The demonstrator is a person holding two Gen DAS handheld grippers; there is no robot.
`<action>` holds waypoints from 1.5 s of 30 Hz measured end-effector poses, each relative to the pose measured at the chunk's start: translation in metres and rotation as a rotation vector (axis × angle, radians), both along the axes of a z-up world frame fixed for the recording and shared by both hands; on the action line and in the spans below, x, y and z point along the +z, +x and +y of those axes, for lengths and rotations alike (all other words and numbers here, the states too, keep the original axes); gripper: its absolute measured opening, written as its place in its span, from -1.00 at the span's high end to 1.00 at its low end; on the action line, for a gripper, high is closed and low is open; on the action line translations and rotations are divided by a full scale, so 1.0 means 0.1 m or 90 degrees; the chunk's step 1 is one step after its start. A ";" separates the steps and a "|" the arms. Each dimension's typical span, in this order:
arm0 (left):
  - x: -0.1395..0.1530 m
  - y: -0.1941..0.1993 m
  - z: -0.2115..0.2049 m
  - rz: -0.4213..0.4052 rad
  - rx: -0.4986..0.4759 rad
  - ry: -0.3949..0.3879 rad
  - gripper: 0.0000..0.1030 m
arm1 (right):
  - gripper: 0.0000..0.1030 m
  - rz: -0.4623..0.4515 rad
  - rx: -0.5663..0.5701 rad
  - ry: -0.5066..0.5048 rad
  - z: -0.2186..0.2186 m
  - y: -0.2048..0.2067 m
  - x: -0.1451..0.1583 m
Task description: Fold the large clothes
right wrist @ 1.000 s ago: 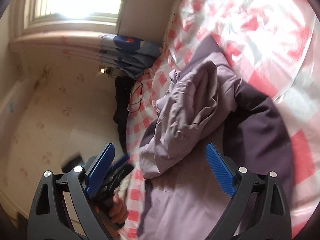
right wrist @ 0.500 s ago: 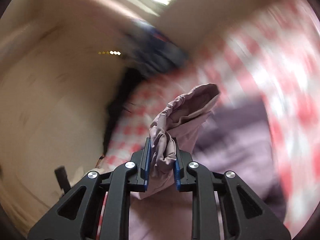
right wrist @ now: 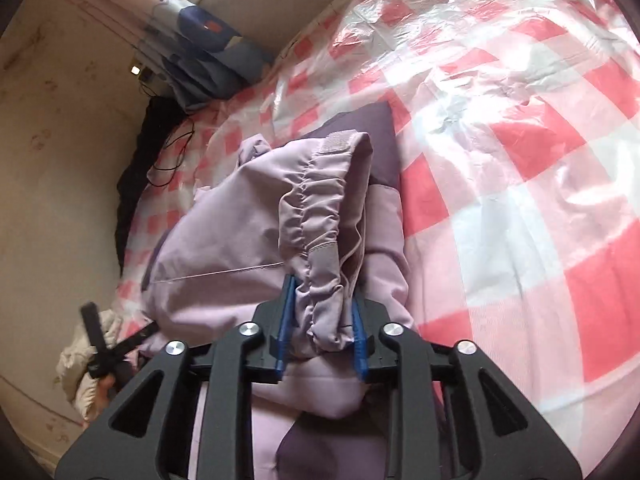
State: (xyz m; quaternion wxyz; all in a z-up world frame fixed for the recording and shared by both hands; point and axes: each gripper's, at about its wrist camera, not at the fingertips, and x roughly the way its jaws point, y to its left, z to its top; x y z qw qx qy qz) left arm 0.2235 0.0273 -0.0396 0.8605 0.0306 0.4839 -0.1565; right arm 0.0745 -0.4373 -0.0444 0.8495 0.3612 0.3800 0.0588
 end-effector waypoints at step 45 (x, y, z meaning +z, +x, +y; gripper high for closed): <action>1.45 -3.60 1.64 0.141 -0.036 -0.260 0.73 | 0.73 -0.159 0.166 0.149 0.76 -3.51 1.58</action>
